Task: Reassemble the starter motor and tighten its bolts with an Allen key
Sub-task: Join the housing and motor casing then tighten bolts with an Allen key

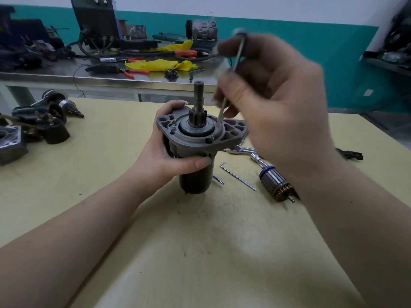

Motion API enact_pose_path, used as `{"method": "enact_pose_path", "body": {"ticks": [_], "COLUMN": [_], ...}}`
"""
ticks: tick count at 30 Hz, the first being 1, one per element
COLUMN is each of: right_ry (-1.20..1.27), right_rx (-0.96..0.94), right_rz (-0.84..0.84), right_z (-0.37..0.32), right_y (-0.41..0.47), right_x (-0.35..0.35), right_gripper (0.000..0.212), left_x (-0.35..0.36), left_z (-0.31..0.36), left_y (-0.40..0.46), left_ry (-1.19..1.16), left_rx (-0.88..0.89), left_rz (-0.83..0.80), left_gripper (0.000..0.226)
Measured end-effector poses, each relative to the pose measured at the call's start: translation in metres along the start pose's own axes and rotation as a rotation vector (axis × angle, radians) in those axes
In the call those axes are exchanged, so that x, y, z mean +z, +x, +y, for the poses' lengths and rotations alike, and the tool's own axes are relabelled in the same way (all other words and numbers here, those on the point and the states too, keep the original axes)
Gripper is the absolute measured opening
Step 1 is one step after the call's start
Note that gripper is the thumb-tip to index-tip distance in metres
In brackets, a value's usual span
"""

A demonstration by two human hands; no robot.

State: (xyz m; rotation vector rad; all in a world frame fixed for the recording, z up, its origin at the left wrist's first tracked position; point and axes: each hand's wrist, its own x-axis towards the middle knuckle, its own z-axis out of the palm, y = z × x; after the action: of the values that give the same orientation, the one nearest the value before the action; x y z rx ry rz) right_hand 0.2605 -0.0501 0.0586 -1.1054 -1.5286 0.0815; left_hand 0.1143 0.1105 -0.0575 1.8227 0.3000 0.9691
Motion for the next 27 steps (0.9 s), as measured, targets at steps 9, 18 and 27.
{"method": "enact_pose_path", "body": {"ticks": [9,18,27], "right_ry": [-0.523,-0.424,-0.398], "right_rx": [0.032,-0.015,-0.071], "right_rz": [-0.455,-0.389,-0.434], "right_z": [0.003,0.022,0.028], "right_y": [0.012,0.001,-0.002], "right_x": [-0.039,-0.006,-0.001], "right_gripper": [0.029,0.006,0.011], "left_x": [-0.004,-0.027,-0.027], "left_z": [-0.004,-0.007,-0.004], "left_y": [0.001,-0.002,-0.003], "left_ry": [-0.010,-0.049,-0.081], "left_rx": [-0.028,-0.031,-0.033], "left_rz": [0.046,0.017,-0.022], "left_gripper": [0.111,0.112,0.115]}}
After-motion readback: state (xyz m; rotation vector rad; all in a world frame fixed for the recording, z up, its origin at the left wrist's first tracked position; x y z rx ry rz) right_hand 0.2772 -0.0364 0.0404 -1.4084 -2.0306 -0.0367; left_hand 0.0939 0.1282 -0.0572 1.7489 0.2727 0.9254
